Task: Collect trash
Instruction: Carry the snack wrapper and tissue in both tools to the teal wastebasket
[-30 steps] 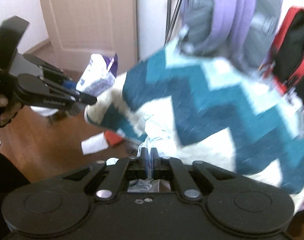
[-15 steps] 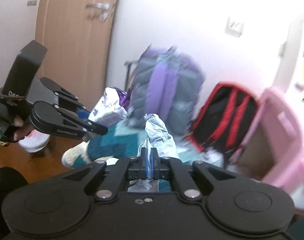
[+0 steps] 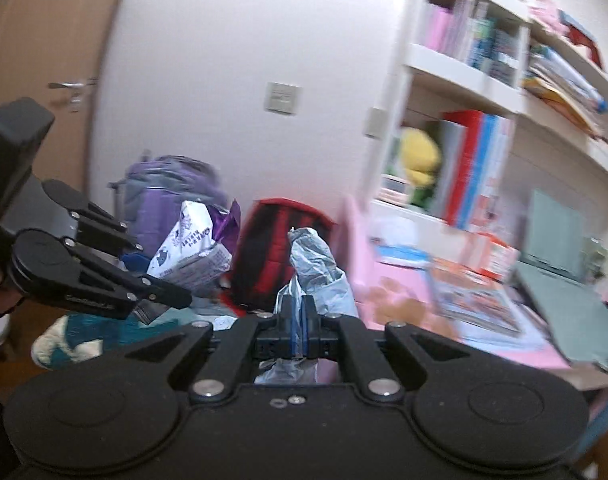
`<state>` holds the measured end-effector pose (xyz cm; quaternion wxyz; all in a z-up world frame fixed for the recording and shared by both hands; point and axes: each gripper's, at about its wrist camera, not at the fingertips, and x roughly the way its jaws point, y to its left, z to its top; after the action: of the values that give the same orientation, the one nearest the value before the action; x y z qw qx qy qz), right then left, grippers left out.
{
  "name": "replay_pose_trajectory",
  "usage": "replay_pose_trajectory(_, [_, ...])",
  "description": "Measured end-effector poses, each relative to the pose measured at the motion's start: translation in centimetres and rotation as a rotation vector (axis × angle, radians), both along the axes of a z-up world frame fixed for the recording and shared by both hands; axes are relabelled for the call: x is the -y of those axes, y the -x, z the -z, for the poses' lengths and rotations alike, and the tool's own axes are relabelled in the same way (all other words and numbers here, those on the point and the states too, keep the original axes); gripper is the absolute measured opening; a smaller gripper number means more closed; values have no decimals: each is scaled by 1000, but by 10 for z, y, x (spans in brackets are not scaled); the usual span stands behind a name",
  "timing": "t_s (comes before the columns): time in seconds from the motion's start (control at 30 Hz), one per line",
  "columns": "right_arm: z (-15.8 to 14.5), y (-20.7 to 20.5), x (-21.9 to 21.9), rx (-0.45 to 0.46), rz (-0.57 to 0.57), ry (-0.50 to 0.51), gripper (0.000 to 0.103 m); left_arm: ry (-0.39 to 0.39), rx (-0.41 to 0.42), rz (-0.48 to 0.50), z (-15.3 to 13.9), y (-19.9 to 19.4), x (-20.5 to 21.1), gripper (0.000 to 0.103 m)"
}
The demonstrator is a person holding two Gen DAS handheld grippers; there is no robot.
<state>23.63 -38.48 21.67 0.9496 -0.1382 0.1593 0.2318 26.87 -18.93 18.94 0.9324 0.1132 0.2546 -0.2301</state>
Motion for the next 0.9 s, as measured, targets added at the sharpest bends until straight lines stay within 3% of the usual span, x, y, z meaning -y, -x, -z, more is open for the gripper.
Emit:
replay_pose_trajectory(0.27, [2,-17,77,-7,163,13,3,-33,0,127,-10,-26,103,20])
replay_pose_trajectory(0.53, [20,-36,133,-52,285,13,3,-60,-54,214,3,-53,188,20])
replay_pose_trajectory(0.9, [63,-80,177,-196,338,48,3,-87,-143,232,43,-98,250,20])
